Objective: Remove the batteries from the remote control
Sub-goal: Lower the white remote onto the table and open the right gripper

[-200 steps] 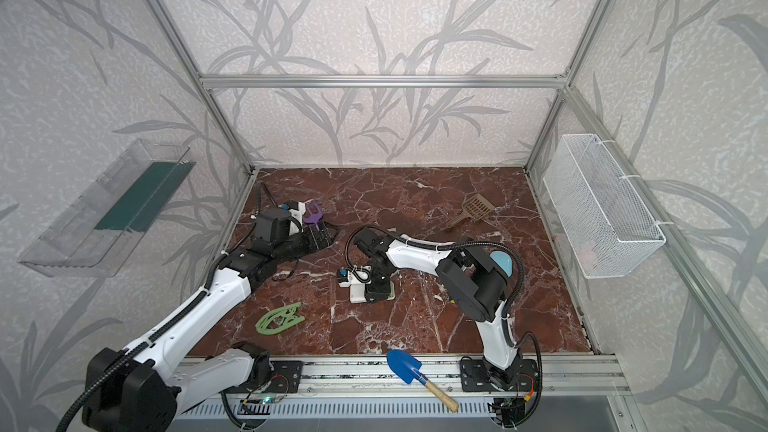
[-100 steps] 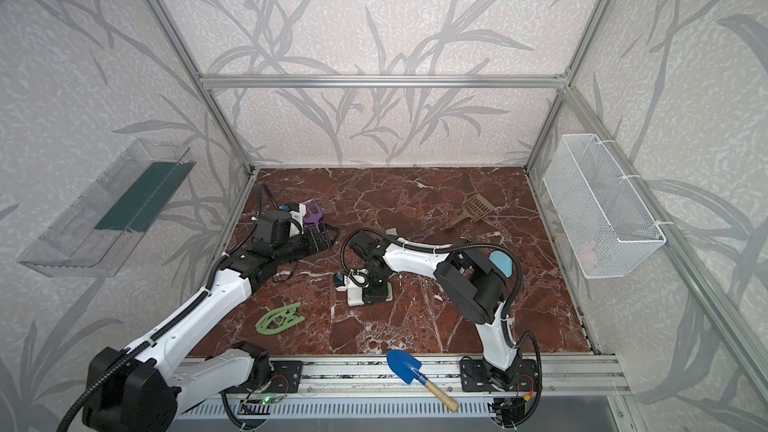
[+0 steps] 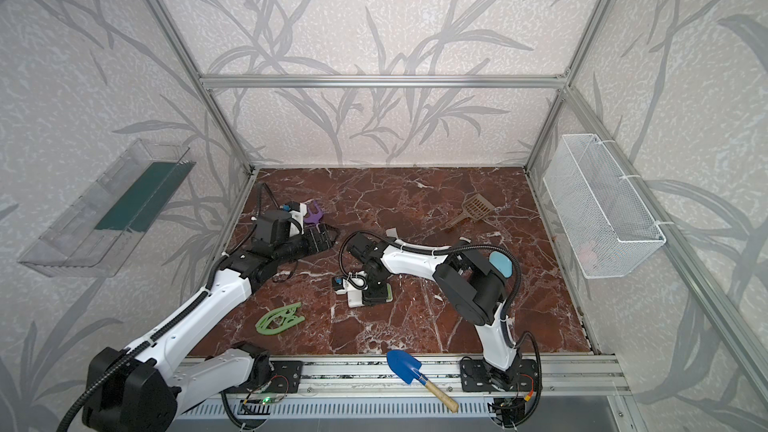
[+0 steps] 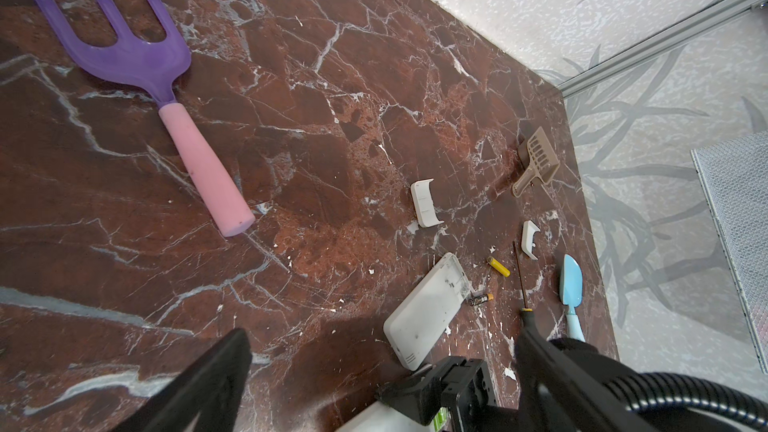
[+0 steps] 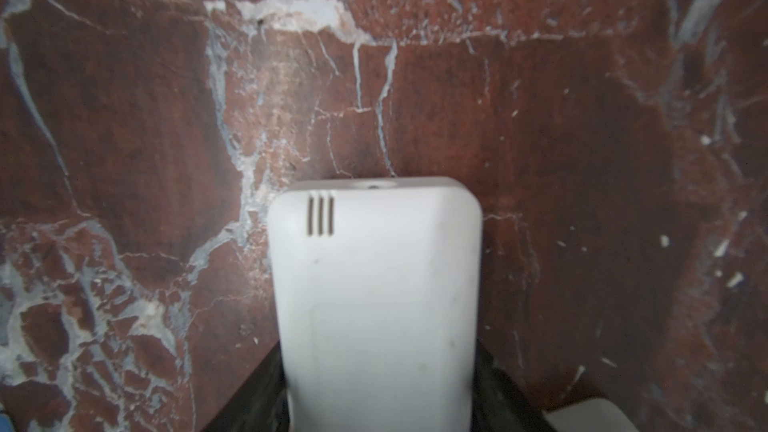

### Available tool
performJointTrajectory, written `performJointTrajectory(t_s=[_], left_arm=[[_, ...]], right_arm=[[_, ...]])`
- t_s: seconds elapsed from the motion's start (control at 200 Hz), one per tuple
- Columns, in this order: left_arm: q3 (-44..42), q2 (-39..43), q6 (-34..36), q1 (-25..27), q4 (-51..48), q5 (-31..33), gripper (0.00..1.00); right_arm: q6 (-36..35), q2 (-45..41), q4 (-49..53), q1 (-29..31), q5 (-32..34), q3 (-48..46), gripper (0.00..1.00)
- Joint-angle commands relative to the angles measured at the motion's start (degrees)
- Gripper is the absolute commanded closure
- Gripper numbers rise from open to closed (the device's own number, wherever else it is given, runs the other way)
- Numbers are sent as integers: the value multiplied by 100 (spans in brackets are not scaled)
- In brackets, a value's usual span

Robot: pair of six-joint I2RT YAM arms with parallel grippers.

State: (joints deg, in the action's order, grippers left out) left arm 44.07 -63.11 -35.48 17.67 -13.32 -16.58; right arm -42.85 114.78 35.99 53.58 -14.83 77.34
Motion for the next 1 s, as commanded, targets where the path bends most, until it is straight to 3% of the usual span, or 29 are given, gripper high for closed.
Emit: performJointTrajectory(t_s=[0.0, 0.715, 0.995], left_arm=[[-4, 62, 121, -27, -26, -7, 0], [107, -78, 326, -27, -207, -37, 1], [104, -87, 337, -27, -198, -38, 1]], right_arm=[[-9, 221, 374, 38, 277, -109, 34], [350, -423, -178, -59, 147, -154, 27], [606, -1026, -692, -271, -269, -499, 22]])
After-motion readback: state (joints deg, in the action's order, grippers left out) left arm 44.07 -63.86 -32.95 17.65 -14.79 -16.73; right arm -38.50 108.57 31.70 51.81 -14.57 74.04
